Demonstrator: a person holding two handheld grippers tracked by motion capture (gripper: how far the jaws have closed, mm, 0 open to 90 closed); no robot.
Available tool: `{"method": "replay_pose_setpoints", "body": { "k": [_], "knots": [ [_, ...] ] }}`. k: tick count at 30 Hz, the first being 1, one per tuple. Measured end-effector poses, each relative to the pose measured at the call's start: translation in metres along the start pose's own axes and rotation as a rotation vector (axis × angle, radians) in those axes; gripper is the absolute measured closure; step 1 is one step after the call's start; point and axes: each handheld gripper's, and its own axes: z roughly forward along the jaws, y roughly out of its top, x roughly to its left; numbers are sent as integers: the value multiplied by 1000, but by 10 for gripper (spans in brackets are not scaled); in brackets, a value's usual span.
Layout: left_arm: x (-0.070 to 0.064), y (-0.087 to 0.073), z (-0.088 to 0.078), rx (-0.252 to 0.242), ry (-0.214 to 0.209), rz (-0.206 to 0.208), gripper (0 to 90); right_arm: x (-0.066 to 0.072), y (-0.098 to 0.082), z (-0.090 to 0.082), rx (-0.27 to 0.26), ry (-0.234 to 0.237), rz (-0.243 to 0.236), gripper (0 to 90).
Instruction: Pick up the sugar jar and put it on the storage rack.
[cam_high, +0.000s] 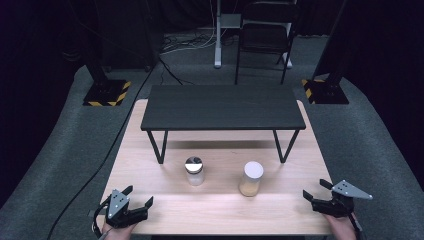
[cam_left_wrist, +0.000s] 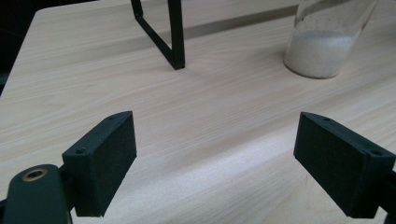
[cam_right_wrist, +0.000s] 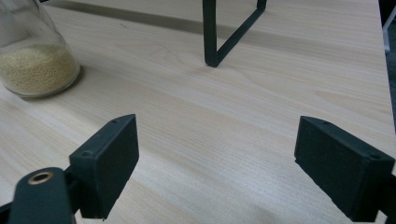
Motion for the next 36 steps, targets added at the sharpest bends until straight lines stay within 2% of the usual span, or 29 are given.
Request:
{"method": "replay_pose_setpoints", "body": {
  "k": [10,13,17,31,36],
  "knots": [
    [0,-2,-1,-8,-8,-4,120,0,1,2,5,2,-1,128],
    [1,-1,0,-6,-15,-3,119,0,1,2,5,2,-1,128],
    [5,-4,0,-28,-39,-19,115,0,1,2,5,5,-3,127],
    [3,-1,1,-17,-48,-3,116,1,2,2,8,4,-9,126],
    [1,2,4,-6,-69,20,116,1,2,2,9,5,-10,126]
  ]
}}
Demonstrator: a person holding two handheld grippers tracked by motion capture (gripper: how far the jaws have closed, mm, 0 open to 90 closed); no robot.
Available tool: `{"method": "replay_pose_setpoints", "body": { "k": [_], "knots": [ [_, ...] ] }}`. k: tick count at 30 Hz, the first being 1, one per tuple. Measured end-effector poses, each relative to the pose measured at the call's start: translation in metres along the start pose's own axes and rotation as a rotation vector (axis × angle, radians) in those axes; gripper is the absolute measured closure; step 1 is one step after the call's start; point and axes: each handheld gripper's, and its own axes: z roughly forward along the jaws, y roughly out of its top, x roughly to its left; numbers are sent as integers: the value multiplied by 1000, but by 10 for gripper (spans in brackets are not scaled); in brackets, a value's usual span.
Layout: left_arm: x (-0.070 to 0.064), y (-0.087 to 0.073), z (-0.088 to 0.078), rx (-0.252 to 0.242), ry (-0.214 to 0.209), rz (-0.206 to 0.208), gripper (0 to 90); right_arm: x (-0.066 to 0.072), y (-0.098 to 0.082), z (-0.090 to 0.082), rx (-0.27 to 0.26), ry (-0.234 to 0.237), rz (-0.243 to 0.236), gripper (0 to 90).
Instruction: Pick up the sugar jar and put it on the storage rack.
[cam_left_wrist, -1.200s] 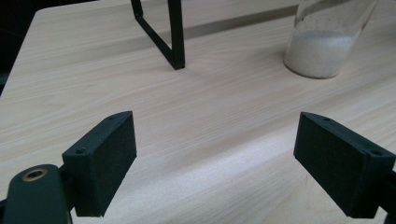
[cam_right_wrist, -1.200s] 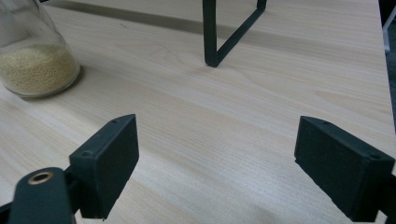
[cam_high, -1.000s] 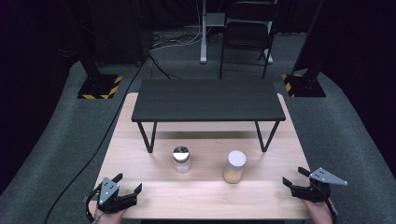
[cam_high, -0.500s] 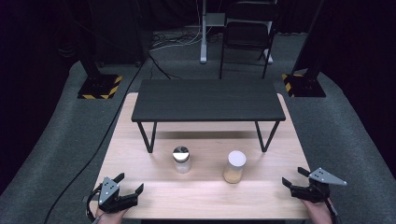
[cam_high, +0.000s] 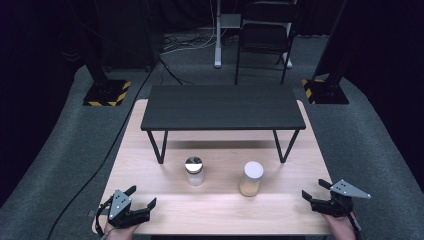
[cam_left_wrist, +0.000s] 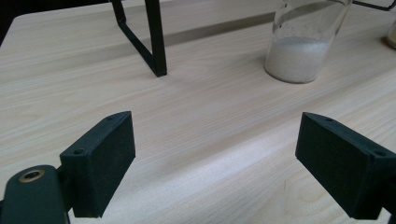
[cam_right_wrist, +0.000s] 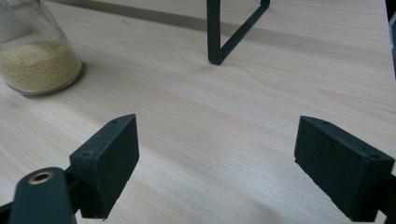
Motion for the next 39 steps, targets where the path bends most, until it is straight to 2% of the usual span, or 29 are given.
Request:
{"method": "replay_pose_setpoints", "body": {
  "k": [3,5,6,7,8,12,13,16,19,30,31,33,34,35,39],
  "knots": [
    [1,4,2,13,-22,11,113,0,0,0,1,0,-2,126],
    [5,6,4,14,-48,-6,112,1,0,0,0,-1,1,126],
    [5,6,4,14,-48,-6,112,1,0,0,0,-1,1,126],
    [7,8,5,1,-67,-29,112,2,0,0,1,-2,-4,126],
    [7,9,5,-6,-76,-33,112,2,1,0,3,-2,-3,126],
    [7,15,6,-15,-78,-27,112,1,1,1,6,-4,7,126],
    [8,21,8,-20,-88,-32,112,2,1,0,3,-7,10,126],
    [7,25,10,-28,-99,-33,112,2,0,0,0,-7,10,126],
    [0,41,20,-3,-123,21,112,2,0,0,0,-8,10,127],
    [-15,69,50,13,-185,77,114,1,0,1,-1,-7,10,127],
    [-19,75,58,23,-187,95,114,1,0,1,-1,-6,10,127],
    [-21,77,61,27,-186,100,114,1,0,1,-1,-6,10,127],
    [-22,81,69,31,-194,100,114,1,0,1,0,-5,10,127],
    [-22,81,69,31,-194,100,117,1,0,1,0,-5,10,128],
    [-28,84,86,44,-199,88,118,1,0,1,-2,-6,9,127]
  ]
}}
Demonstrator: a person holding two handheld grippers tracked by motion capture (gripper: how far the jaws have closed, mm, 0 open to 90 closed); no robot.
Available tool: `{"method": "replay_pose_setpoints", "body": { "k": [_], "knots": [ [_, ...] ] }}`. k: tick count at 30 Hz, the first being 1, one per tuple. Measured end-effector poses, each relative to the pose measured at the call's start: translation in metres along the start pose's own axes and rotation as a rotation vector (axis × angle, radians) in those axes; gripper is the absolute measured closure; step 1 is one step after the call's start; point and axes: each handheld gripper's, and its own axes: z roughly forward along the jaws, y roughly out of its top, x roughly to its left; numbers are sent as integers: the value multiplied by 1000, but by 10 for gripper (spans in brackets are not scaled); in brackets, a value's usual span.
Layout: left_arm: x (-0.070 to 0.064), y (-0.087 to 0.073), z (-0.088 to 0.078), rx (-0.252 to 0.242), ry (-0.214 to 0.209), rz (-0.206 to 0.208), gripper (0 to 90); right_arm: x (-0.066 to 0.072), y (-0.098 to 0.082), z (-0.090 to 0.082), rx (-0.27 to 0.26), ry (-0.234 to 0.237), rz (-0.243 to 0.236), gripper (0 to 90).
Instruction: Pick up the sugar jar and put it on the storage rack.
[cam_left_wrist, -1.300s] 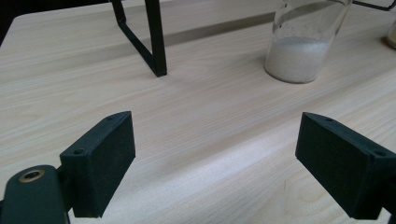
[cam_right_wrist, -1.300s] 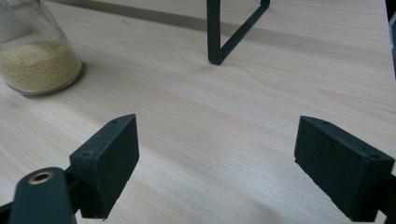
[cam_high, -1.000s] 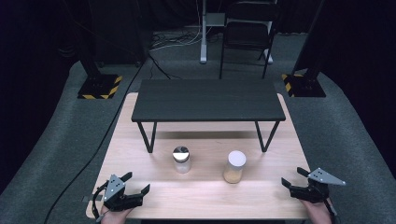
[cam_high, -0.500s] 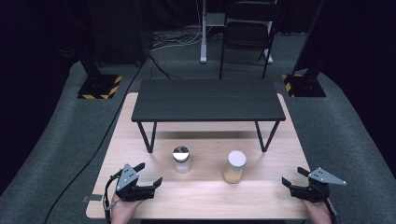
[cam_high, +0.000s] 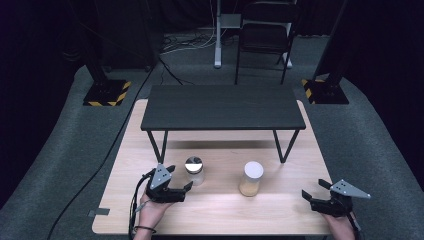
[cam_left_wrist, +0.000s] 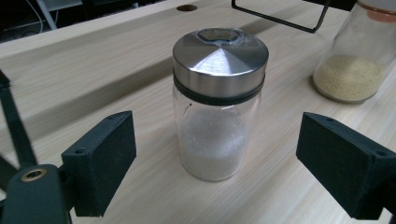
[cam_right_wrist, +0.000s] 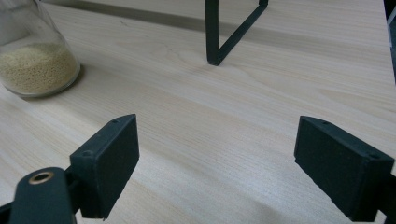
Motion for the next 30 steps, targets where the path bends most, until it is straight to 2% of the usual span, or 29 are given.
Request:
{"method": "replay_pose_setpoints", "body": {
  "k": [5,10,12,18,24,27,30],
  "knots": [
    [-2,5,12,13,3,4,119,0,0,0,1,1,-5,127],
    [-6,15,26,39,14,41,117,0,0,0,3,3,-4,128],
    [-6,16,34,53,12,38,118,0,0,0,2,5,-7,128],
    [-3,12,43,46,6,32,163,-1,0,0,2,6,-7,128],
    [1,8,53,38,-25,0,223,0,0,0,2,6,-8,128],
    [-3,1,54,12,-3,1,299,0,0,0,2,6,-8,129],
    [-5,-3,54,-6,5,-9,310,0,0,0,2,5,-7,129]
  ]
}}
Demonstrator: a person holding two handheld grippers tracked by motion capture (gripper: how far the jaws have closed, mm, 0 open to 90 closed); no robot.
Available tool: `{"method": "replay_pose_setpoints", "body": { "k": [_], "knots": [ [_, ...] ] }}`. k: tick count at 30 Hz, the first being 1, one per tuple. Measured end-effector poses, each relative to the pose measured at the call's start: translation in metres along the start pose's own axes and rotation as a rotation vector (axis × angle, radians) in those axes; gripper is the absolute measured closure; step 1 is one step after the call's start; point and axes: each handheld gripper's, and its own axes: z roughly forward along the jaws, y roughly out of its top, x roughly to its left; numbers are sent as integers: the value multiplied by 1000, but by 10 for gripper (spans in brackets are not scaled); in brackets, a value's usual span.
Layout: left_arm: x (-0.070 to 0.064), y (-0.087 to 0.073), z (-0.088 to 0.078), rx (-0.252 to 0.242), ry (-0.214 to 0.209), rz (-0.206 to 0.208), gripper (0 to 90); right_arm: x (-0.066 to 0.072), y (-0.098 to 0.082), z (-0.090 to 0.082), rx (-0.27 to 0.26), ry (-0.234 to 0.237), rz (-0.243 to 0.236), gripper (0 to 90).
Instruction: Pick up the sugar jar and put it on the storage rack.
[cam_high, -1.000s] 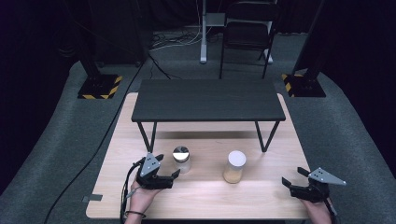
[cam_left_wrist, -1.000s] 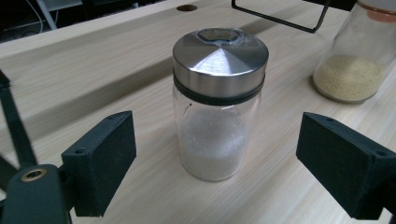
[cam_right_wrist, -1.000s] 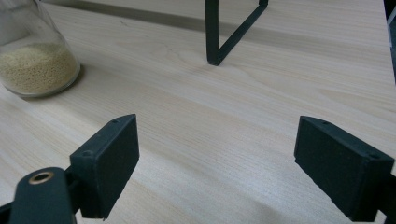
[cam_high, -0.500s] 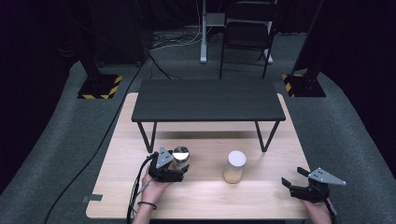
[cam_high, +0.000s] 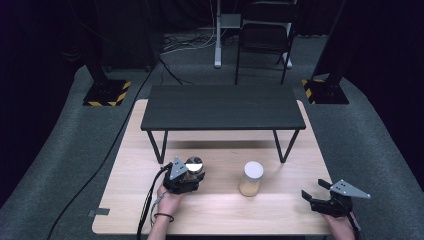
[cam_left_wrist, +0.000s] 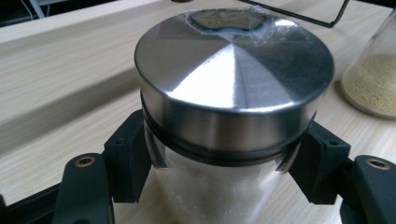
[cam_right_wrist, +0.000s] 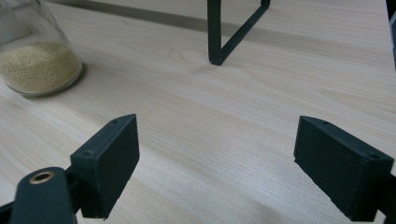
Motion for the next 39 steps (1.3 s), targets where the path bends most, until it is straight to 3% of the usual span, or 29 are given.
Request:
{"method": "replay_pose_setpoints", "body": {
  "k": [8,12,21,27,31,39],
  "knots": [
    [0,1,-2,2,-2,0,312,0,0,0,-1,-2,-1,130],
    [0,3,-9,-21,-7,-7,312,1,0,0,2,-1,-3,130],
    [5,26,-31,-47,-11,7,312,1,0,0,0,-3,-2,134],
    [4,51,-45,-53,-5,3,313,1,0,0,1,-4,0,134],
    [4,65,-55,-80,-23,16,313,1,0,-1,-2,-3,2,134],
    [-2,107,-67,-98,-20,52,313,0,-1,-1,-4,-2,5,134]
  ]
}}
